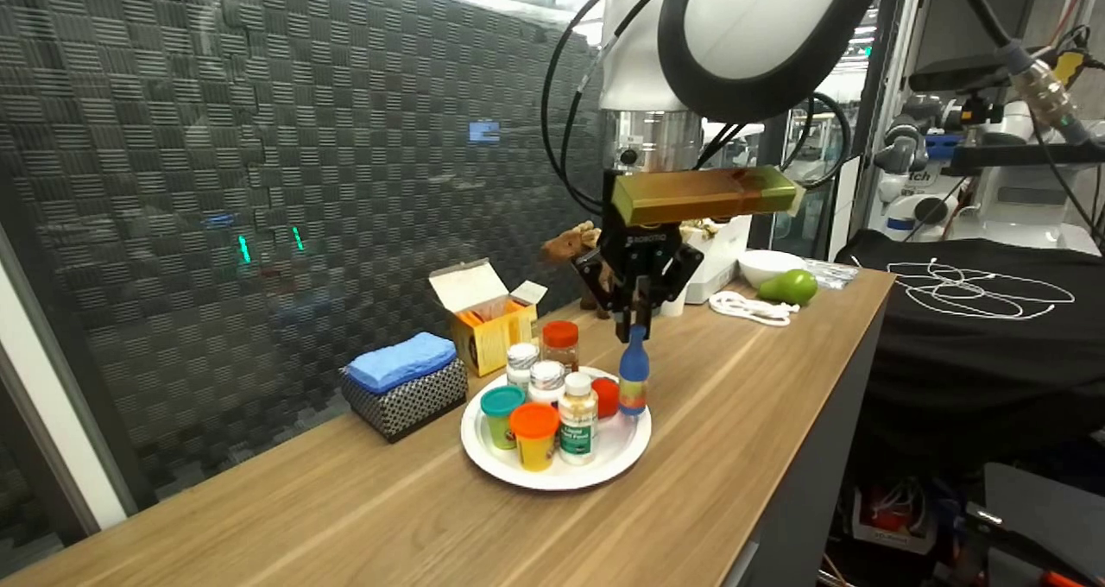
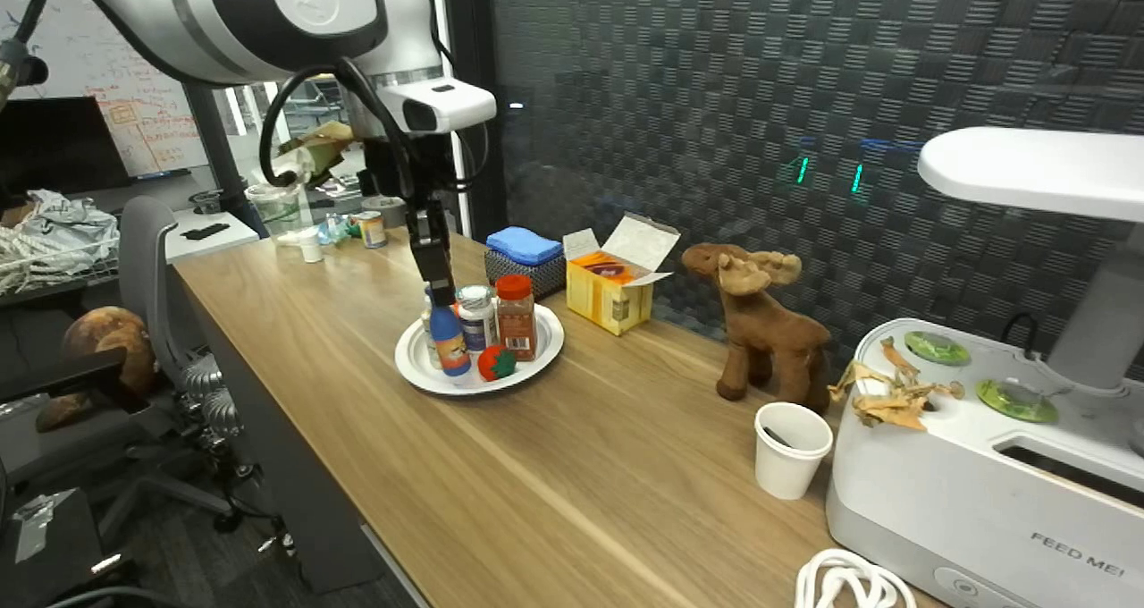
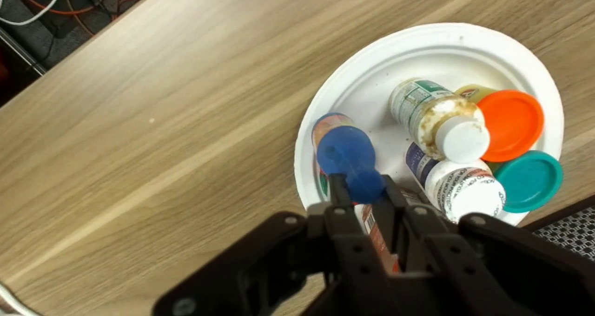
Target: Put the bottles and red plushy on the table onto the plate
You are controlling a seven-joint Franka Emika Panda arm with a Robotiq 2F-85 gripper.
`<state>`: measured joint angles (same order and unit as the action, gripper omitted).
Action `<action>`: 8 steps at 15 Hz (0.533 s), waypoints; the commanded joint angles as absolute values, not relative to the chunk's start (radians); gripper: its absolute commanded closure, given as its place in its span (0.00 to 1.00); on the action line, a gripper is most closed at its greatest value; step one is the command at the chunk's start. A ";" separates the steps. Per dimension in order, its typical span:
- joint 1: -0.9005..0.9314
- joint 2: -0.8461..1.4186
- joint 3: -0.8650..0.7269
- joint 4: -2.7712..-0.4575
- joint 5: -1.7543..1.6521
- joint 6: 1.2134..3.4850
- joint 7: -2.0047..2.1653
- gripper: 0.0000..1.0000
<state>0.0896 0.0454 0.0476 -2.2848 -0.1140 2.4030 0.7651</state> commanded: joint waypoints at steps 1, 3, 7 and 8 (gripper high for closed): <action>0.092 0.086 0.053 -2.244 -0.107 2.427 0.766 0.86; 0.095 0.111 0.053 -2.227 -0.087 2.436 0.753 0.86; 0.105 0.162 0.053 -2.193 -0.064 2.439 0.745 0.86; 0.109 0.175 0.052 -2.185 -0.065 2.441 0.746 0.86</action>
